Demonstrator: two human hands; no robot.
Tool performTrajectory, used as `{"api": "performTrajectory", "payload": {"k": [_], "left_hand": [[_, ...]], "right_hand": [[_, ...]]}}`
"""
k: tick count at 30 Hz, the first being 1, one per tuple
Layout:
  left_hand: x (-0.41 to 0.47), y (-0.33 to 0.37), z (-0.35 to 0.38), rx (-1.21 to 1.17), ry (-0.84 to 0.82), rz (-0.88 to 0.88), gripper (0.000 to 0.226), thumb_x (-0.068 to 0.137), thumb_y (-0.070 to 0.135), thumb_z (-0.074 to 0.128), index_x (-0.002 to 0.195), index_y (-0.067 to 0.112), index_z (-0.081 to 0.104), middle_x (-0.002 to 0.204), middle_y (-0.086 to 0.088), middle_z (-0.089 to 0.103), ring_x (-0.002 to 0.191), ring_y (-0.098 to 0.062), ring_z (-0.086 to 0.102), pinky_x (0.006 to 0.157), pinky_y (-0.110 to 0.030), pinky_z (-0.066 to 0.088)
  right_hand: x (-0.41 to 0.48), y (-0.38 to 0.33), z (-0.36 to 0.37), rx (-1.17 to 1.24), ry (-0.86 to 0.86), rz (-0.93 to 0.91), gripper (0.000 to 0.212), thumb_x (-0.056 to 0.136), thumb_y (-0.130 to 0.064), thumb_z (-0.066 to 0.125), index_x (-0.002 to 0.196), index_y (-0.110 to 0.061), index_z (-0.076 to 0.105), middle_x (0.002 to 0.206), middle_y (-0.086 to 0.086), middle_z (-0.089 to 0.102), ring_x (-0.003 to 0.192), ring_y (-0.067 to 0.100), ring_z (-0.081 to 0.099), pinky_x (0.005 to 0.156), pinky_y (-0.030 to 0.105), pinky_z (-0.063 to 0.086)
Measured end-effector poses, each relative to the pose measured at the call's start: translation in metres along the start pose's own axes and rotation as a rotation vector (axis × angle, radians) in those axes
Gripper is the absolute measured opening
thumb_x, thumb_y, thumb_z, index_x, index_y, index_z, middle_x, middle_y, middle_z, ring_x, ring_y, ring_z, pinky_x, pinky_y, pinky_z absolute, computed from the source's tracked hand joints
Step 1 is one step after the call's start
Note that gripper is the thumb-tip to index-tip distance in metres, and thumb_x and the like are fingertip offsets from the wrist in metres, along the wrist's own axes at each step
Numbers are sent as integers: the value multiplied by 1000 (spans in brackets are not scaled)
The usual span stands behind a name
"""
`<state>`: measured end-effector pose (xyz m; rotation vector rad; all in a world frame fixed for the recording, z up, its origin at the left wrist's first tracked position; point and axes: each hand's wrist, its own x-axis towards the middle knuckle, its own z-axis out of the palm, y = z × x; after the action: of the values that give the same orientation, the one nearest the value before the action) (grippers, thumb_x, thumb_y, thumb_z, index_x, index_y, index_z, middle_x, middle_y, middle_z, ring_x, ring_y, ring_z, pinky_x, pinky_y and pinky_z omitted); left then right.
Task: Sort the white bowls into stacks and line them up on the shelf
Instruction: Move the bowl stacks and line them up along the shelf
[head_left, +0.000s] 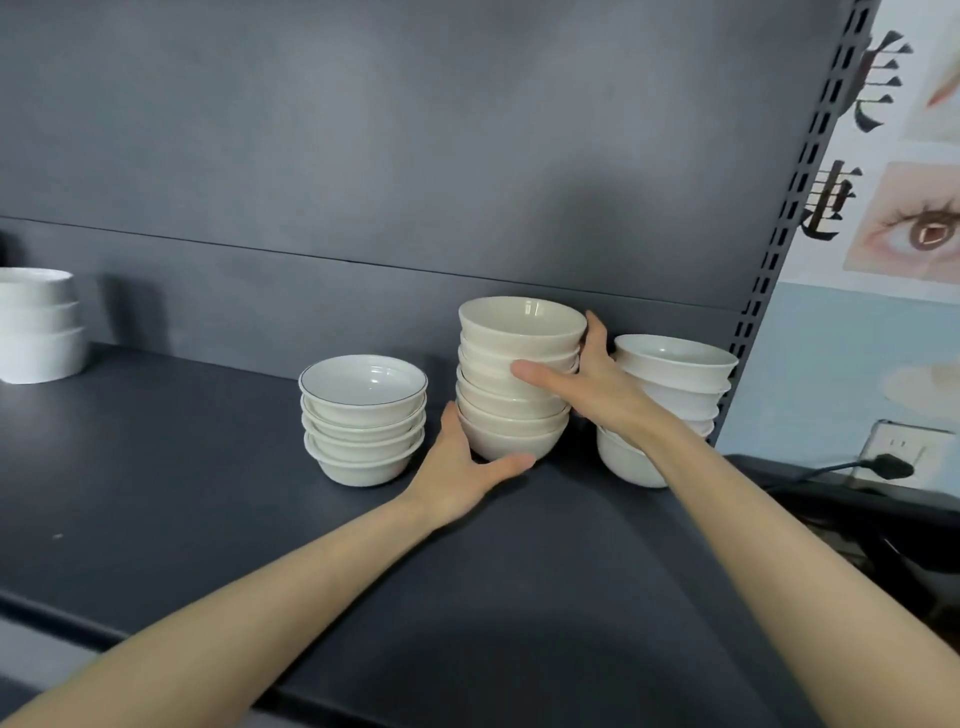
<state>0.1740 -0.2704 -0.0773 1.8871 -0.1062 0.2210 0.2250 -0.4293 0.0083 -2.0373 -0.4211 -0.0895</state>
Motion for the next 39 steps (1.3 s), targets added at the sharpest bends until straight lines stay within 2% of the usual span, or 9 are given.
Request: {"api": "performTrajectory", "payload": {"k": [3,7,11,13,17,22,25,31,39], "left_hand": [[7,-1,1,-49,20,7,117,58,55,81,148,25,13,143,13,43,128,-5,45,110,-30,38],[13,-2,3,-64,34,23,107,63,49,78,148,24,17,140,14,45,125,-3,47,109,-30,38],[14,-4,1,-68,54,20,113,54,57,77,147,23,22,136,14,50,123,-4,50,108,-31,40],[12,-3,1,-61,55,19,111,56,55,79,147,22,23,135,15,51,122,-5,51,107,-31,41],[5,-3,1,-41,62,34,92,73,36,81,145,22,25,132,16,51,120,-5,50,102,-24,40],[-8,-1,1,-23,85,39,92,71,40,81,145,21,29,135,13,53,121,-6,52,105,-30,42],[-17,-1,1,-21,101,49,89,71,38,82,143,22,32,133,13,54,120,-5,52,103,-28,43],[-31,1,-1,-41,117,43,96,59,51,80,141,27,36,127,19,57,116,-4,55,102,-35,47],[-34,2,-5,-55,92,6,105,51,57,82,138,25,35,127,14,57,115,-9,57,98,-39,51]], "right_hand": [[3,3,1,9,6,-14,113,72,-54,75,152,-26,-1,145,-12,41,128,16,45,105,46,42],[4,6,2,39,25,-25,103,73,-52,75,149,-25,11,138,-12,47,124,16,49,102,46,45],[1,6,3,27,50,-28,100,72,-54,75,146,-20,19,136,-11,49,123,15,49,101,43,46],[-3,6,3,29,55,-22,100,70,-55,74,146,-16,22,135,-10,50,122,13,50,101,37,45],[-13,4,3,28,48,-30,91,72,-54,74,142,-14,31,128,-12,52,117,10,50,91,25,42],[-24,4,2,14,51,-35,88,71,-56,74,137,-12,37,127,-8,57,115,13,55,95,33,48],[-31,5,2,17,47,-40,88,69,-59,73,134,-11,39,124,-8,58,112,12,56,91,31,49],[-40,6,3,74,36,-33,107,48,-74,73,132,-15,41,120,-12,59,112,11,58,96,41,51],[-42,6,1,93,12,-29,110,45,-73,75,132,-17,39,122,-13,57,113,11,58,95,44,52]]}}
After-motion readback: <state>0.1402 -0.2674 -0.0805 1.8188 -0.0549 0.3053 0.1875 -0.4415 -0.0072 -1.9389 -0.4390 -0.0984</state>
